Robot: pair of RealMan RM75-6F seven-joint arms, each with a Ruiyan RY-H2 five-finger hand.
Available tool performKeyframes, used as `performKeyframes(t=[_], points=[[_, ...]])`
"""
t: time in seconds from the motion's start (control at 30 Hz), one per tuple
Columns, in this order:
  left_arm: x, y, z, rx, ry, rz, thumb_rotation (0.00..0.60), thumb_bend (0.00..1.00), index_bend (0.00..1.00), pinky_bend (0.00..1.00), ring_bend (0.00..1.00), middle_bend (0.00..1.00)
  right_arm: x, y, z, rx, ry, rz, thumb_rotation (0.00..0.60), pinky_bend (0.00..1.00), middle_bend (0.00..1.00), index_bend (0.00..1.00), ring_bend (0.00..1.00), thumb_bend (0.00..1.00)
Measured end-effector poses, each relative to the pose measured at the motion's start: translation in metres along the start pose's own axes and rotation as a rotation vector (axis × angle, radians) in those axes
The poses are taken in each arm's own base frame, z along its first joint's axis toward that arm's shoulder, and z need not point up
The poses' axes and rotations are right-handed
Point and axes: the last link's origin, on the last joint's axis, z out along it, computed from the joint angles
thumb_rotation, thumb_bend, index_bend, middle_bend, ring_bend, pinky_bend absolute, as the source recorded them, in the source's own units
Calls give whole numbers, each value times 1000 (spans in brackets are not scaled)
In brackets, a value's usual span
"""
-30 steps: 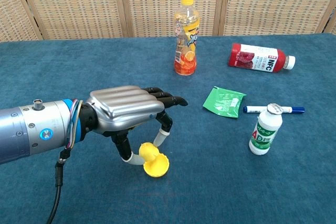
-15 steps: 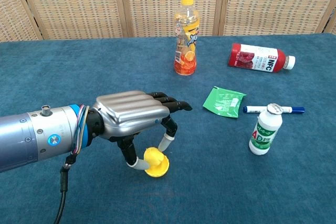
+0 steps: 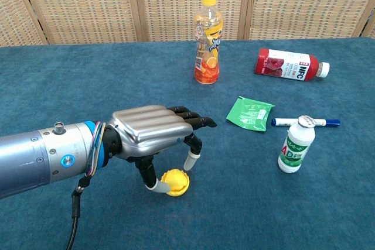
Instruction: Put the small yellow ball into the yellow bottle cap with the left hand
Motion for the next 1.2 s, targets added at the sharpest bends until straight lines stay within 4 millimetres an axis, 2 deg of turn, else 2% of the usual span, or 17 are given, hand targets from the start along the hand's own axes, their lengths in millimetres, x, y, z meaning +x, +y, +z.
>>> performKeyframes(t=[0.27, 0.4, 0.53, 0.7, 0.83, 0.93, 1.07, 1.2], points=[[2, 2, -1, -7, 8, -17, 600, 178, 382, 0, 0, 0, 0, 0, 0, 1, 1, 2, 600, 0, 0, 0, 0, 0], [11, -1, -4, 5, 41, -51, 600, 178, 349, 0, 0, 0, 0, 0, 0, 3, 2, 3, 600, 0, 0, 0, 0, 0], [25, -15, -13, 45, 103, -58, 600, 177, 281, 0, 0, 0, 0, 0, 0, 5, 1, 2, 600, 0, 0, 0, 0, 0], [39, -45, -35, 145, 181, -54, 600, 174, 238, 0, 0, 0, 1, -3, -2, 15, 3, 7, 600, 0, 0, 0, 0, 0], [45, -76, -68, 264, 228, -45, 600, 162, 174, 0, 0, 0, 1, -6, -3, 29, 1, 3, 600, 0, 0, 0, 0, 0], [41, -98, -102, 379, 251, -35, 600, 155, 91, 0, 0, 0, 0, -13, -5, 57, -3, -4, 600, 0, 0, 0, 0, 0], [28, -123, -162, 567, 264, -20, 600, 153, 20, 0, 0, 0, -1, -23, -8, 97, -5, -4, 600, 0, 0, 0, 0, 0], [9, -133, -216, 728, 252, -16, 600, 141, 0, 0, 0, 0, -2, -32, -13, 133, -6, -13, 600, 0, 0, 0, 0, 0]])
